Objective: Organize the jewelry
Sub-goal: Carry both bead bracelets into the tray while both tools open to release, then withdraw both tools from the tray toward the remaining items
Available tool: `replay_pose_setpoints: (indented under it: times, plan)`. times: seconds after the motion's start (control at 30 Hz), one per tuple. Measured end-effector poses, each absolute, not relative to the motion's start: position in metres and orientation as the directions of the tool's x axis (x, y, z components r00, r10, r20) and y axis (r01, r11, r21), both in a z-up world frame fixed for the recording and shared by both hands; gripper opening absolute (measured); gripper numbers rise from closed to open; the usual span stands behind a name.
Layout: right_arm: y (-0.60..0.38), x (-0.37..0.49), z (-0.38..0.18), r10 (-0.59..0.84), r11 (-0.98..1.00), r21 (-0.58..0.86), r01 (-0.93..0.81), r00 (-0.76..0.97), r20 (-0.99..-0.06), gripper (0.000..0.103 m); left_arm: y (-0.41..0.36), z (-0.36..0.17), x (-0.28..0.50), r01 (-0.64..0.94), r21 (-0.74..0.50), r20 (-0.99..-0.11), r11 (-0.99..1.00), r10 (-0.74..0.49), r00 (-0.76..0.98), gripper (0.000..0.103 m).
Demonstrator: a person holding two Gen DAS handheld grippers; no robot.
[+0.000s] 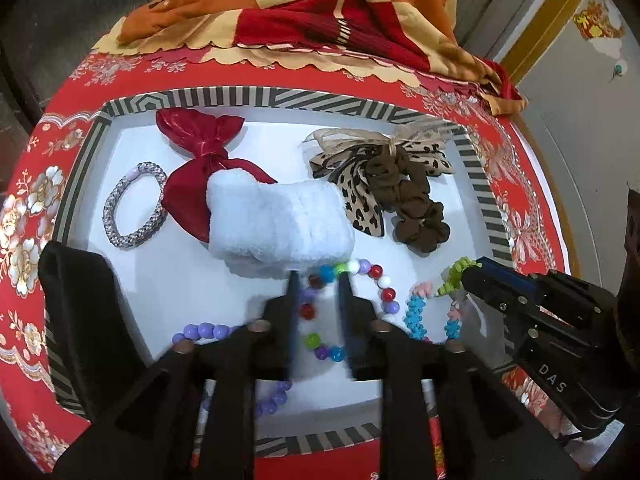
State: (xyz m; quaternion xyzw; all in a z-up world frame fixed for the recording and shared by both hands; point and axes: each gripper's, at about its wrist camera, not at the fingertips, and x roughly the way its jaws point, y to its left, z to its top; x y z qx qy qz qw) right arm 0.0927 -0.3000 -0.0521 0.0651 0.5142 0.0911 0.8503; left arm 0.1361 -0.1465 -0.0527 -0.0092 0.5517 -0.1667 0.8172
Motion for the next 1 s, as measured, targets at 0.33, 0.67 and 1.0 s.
replay_pose_setpoints:
  times: [0.33,0.67,1.0]
  plan:
    - [-0.307,0.078,-0.042,0.242,0.967,0.25,-0.052,0.497,-0.833,0.03,-0.139,-0.038,0.118,0.262,-0.174,-0.887,0.949,-0.266,0.376,0.041]
    - [-0.286,0.011,0.005,0.193,0.977,0.208,-0.042,0.576,-0.794,0.031,-0.114,-0.012,0.075,0.27,-0.079,-0.876,0.96,-0.196,0.44,0.041]
    - [-0.262,-0.05,0.022,0.155,0.978,0.21,0.017,0.613,-0.775,0.037,-0.083,0.004,0.025,0.276,-0.033,-0.856,0.96,-0.17,0.488,0.041]
